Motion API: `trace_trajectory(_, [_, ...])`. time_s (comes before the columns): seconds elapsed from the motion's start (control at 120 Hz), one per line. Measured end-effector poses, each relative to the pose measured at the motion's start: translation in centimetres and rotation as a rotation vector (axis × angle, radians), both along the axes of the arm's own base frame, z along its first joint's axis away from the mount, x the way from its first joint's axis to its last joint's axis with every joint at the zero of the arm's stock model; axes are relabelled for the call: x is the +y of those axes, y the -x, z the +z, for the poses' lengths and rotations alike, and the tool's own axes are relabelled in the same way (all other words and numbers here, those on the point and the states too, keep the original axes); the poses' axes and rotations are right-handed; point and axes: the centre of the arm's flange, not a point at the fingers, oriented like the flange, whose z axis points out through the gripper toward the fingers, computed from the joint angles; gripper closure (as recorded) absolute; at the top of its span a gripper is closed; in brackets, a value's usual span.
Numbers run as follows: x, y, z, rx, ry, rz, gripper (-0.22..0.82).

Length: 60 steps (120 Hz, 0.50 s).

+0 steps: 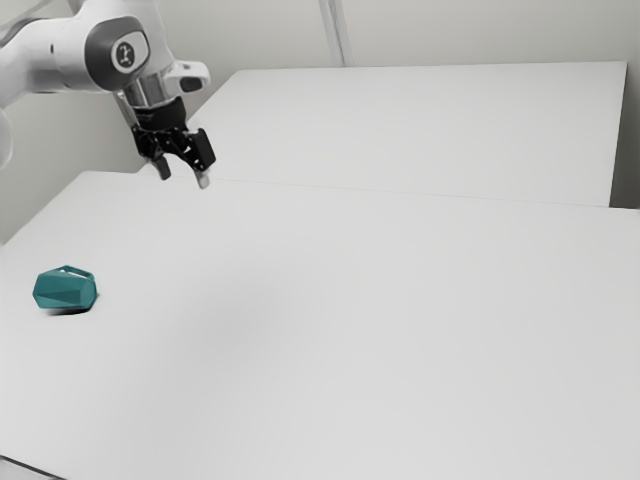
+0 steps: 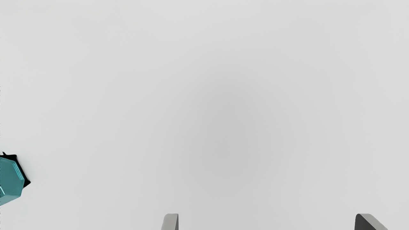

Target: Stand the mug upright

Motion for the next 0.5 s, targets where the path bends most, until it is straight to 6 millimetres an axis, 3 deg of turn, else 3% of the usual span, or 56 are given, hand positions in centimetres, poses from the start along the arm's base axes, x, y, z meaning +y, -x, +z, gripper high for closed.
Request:
trace_trajectory(0.142, [1.4, 0.1, 0.6, -0.051, 0.003, 0.010, 0.00])
trace_trajectory(0.325, [5.0, 2.7, -2.7, -0.042, 0.011, 0.071, 0.00])
trace_trajectory(0.408, [7.8, 3.4, -4.9, -0.044, 0.013, 0.112, 0.00])
trace_trajectory(0.5, [12.6, 4.3, -6.2, -0.080, 0.011, 0.172, 0.00])
